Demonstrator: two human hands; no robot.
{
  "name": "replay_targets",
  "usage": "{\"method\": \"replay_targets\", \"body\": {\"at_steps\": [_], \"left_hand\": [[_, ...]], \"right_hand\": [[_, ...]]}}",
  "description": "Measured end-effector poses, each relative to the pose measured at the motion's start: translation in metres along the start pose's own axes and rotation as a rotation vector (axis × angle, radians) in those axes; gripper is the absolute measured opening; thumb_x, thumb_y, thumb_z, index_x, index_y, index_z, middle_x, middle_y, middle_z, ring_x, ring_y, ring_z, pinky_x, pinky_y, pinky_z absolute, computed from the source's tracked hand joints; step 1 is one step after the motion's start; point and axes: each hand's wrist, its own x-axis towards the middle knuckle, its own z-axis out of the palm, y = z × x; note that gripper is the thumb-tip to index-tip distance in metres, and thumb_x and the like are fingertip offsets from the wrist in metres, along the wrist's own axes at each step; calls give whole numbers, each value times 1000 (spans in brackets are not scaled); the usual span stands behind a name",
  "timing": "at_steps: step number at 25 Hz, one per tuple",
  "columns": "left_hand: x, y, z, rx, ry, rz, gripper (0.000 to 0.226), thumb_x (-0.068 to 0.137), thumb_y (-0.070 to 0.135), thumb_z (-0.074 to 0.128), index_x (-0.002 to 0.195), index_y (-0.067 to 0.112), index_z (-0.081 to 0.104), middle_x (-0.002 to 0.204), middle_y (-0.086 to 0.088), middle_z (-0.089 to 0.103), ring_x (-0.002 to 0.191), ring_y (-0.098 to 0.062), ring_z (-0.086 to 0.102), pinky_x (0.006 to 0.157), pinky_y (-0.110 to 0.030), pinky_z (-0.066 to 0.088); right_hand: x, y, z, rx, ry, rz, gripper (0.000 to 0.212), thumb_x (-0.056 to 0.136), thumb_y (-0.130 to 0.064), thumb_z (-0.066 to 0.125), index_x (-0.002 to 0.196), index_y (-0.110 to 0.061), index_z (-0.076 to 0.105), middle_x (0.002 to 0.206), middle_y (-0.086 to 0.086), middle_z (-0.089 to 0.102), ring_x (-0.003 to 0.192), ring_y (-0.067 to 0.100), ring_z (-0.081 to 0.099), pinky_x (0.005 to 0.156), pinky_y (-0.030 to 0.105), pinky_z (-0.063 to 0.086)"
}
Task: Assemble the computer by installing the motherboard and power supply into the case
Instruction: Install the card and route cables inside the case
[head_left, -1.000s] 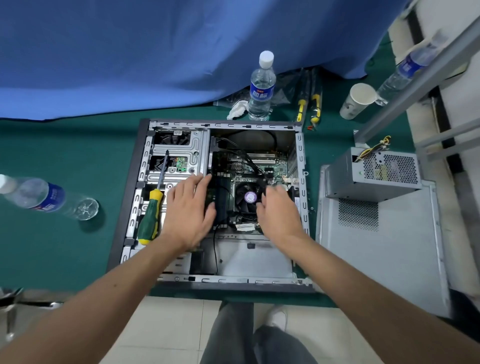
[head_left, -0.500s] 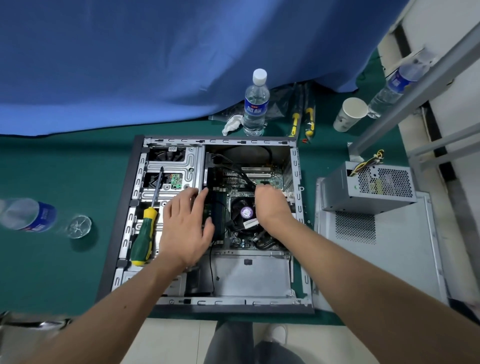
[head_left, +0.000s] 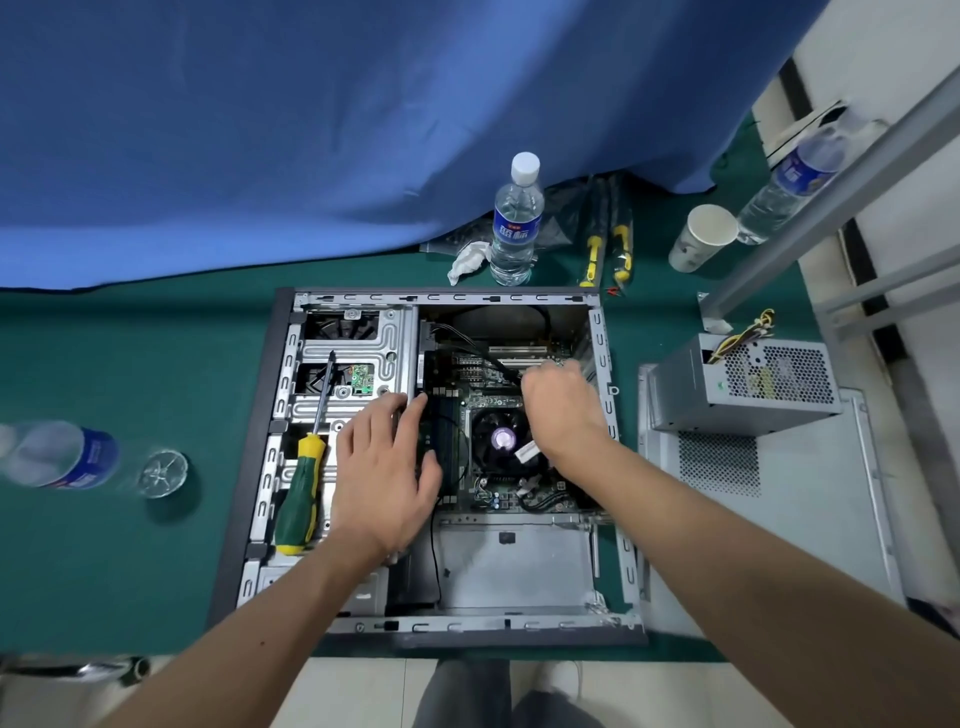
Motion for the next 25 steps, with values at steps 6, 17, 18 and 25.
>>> {"method": "replay_targets", "body": {"at_steps": [6,17,18,25], "left_hand": [[2,-1,0,-18,14,15,61,90,43,34,143,13,44,140,-9,41,131,-26,36,107,-46,31],[-10,-22,-1,15,-28,148,63,102,44,20,157,15,11,162,-3,17,150,-16,8,119,-26,-11],[-9,-22,-2,21,-22,149,63,101,44,19,157,15,12,161,-3,18,150,-17,9,120,-27,-9],[-11,-24,1,42,-9,146,64,100,42,23,156,13,16,159,-4,20,149,-19,13,123,-37,6]], "right_hand": [[-7,-12,3,-86,-163,-89,36,82,16,53,112,-3,60,105,16,67,103,31,59,76,35,53],[-40,-11,13,125,-359,-39,43,82,20,41,117,-5,38,160,24,-17,132,39,38,81,34,46],[-47,-14,15,144,-321,-37,41,81,19,41,112,-7,37,159,25,-18,135,41,33,85,35,47],[-99,-28,48,151,-234,-68,46,81,13,55,117,-9,37,161,24,-11,148,41,10,101,38,48]]}}
